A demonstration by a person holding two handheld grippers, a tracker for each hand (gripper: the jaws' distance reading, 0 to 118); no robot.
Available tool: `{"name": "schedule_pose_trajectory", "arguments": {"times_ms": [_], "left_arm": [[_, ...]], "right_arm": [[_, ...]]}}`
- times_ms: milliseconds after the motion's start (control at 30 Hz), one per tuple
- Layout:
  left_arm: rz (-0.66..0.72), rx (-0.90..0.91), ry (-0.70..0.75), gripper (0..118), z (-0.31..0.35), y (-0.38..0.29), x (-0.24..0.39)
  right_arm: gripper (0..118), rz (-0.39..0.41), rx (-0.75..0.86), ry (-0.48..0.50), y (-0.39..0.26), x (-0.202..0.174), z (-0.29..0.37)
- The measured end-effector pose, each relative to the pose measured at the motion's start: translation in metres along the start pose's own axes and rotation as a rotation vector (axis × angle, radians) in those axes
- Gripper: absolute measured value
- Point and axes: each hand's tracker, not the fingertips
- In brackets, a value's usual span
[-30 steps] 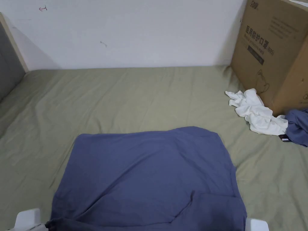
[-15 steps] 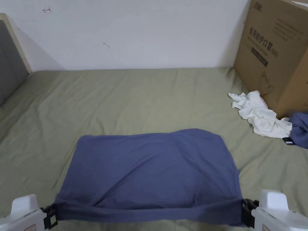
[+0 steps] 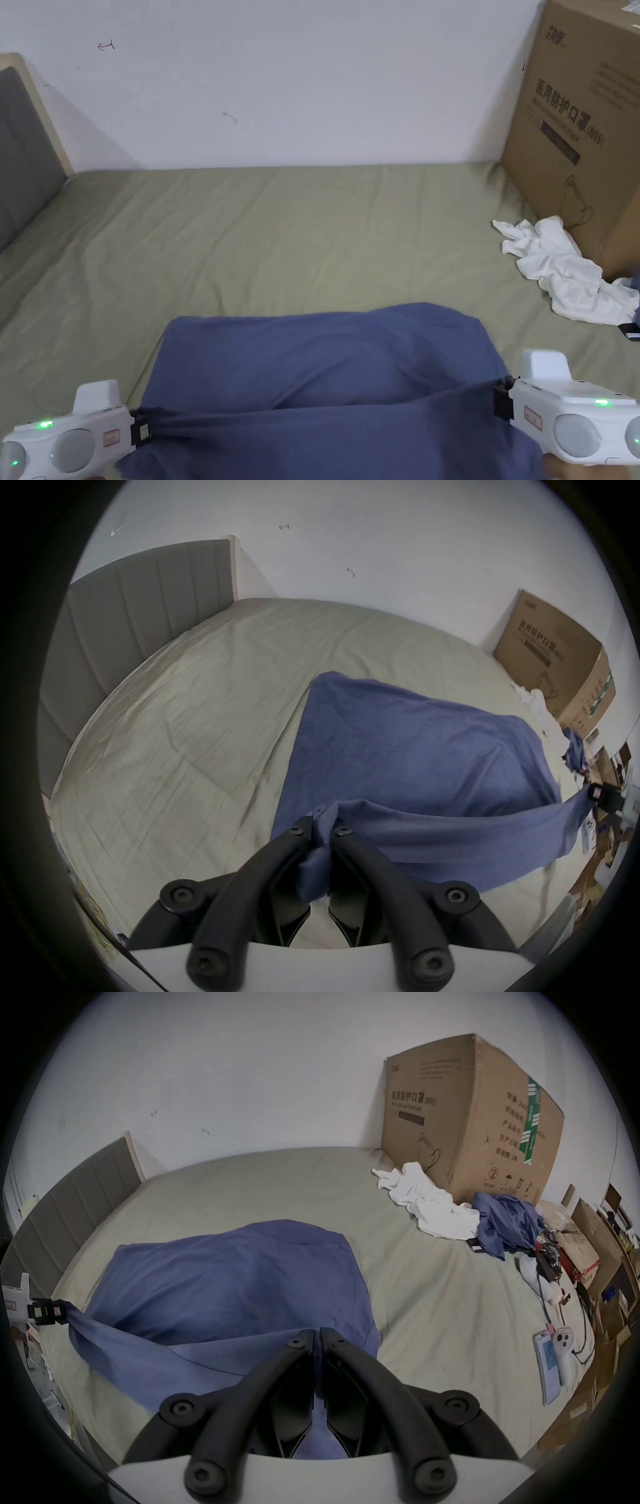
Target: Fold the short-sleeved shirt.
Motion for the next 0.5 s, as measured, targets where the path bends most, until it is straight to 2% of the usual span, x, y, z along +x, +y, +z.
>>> {"name": "schedule_pose_trajectory", "arguments": {"times_ms": [67,200,433,467,500], "left_arm": [[-0.030,-0.033,0.021,5,-0.028,0.004,0.002],[-0.072,-0.100,0.046,5,-0.061,0.005,0.014],[-0.106,-0.135,0.074,6,-0.078,0.000,0.023],[-0.106,-0.135,0.075,10,-0.077,0.001,0.023],[-0.103,-0.135,0.072,20,-0.073,0.002,0.024]], "right_arm": [[2,-0.024,-0.057,-0.002,0.002,0.004,-0.024],[2,-0.017,-0.154,-0.048,-0.006,0.006,-0.071],[2,-0.041,-0.223,-0.075,-0.019,-0.018,-0.078],[3,-0.042,-0.211,-0.078,-0.018,-0.020,-0.073],[4,-0.043,-0.203,-0.075,-0.014,-0.017,-0.069]]}}
